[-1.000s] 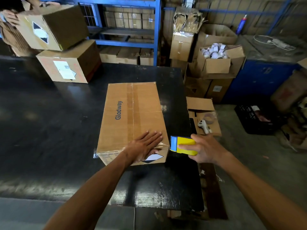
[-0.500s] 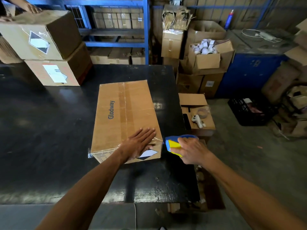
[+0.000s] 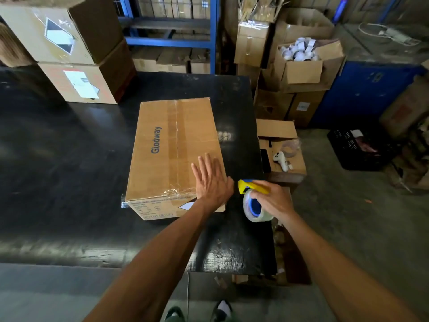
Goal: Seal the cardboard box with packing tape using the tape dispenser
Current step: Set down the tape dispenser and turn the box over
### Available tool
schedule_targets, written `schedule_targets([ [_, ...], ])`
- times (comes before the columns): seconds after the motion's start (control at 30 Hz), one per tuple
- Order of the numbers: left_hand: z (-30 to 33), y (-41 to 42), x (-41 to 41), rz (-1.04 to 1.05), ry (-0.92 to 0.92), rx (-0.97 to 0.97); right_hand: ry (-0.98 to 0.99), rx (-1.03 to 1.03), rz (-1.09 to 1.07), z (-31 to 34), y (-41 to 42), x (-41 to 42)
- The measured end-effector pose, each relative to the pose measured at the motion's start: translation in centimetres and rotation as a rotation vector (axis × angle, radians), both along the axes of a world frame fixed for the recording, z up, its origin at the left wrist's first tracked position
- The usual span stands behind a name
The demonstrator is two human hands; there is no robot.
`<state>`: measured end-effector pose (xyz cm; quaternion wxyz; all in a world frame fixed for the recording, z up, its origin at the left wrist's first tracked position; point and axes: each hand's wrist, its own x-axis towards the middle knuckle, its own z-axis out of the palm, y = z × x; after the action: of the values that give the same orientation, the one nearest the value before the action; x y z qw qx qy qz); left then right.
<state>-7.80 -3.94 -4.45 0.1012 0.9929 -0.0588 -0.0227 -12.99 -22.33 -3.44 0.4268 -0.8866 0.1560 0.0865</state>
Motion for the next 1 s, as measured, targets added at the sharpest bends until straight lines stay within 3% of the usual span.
schedule_targets([
  [0.13,-0.3,-0.6,0.6,0.122,0.063,-0.033,0.122,0.244,-0.222,-4.9,-1.0,0.8],
  [0.27,-0.6,-0.9,0.7,0.103,0.067,0.014,0.153,0.306,-0.287,-7.3,0.2,0.7],
  [0.53,-0.9,-0.4,0.5,0.117,0.020,-0.050,0.120,-0.055,-0.159,-8.7,1.3,-0.1],
  [0.73,-0.6,-0.5,0.3,0.124,0.026,-0.017,0.161,-0.021,-0.191,-6.5,1.2,2.1],
  [0.87,0.0,-0.4,0.1,0.209,-0.016,-0.051,-0.024,0.050,-0.010,-1.5,2.4,6.6],
  [1.0,0.6,1.3,-0.3,0.347,0.033,0.000,-0.144,-0.119,0.311,1.6,5.4,13.1],
])
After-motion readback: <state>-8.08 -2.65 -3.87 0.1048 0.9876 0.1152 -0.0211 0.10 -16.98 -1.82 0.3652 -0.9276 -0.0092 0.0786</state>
